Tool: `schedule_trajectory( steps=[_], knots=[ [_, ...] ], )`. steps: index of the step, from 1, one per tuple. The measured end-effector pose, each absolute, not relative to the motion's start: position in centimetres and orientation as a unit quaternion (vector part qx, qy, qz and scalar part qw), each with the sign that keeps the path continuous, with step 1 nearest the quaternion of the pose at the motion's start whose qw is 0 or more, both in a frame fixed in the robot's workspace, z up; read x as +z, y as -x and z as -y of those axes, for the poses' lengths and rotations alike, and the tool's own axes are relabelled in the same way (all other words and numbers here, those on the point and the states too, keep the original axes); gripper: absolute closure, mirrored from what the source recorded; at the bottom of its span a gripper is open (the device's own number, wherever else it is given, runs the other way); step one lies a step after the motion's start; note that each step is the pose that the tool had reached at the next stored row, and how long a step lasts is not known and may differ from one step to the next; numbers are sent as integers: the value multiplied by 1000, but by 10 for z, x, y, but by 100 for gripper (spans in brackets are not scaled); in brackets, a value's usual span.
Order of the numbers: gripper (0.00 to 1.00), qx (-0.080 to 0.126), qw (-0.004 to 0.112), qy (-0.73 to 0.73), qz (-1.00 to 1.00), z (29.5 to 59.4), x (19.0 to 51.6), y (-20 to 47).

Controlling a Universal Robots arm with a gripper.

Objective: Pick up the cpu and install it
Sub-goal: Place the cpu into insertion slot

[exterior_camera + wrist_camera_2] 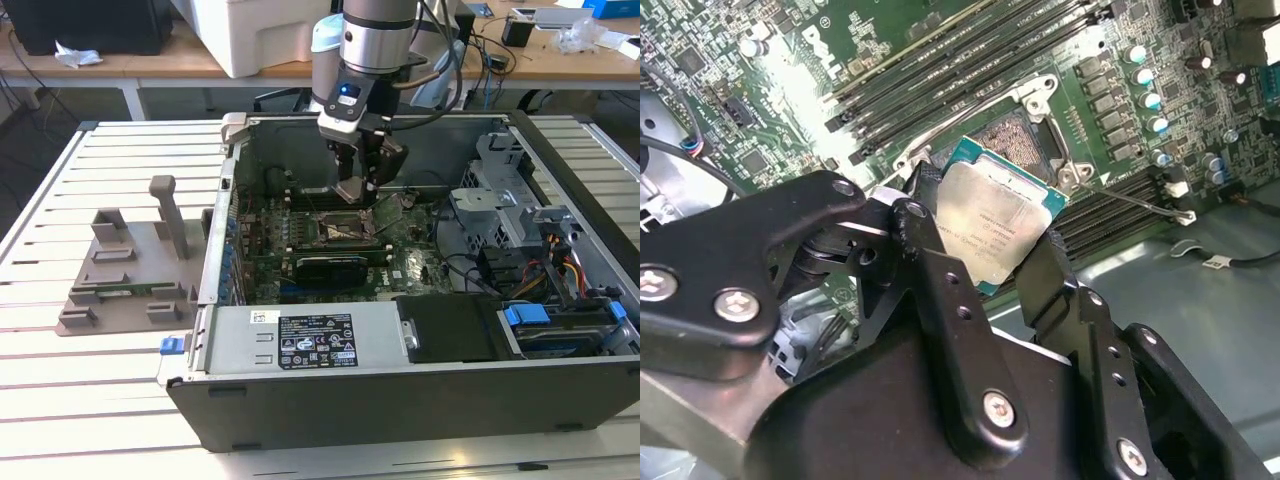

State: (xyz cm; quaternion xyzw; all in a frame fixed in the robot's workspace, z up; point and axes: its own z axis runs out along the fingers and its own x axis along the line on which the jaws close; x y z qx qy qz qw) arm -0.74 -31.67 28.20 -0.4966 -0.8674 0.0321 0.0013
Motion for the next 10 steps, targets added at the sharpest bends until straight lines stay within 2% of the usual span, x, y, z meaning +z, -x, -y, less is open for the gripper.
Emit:
schedule_trajectory(
  steps=[10],
  knots=[
    [45,33,1,517,856,317,282,7]
  ],
)
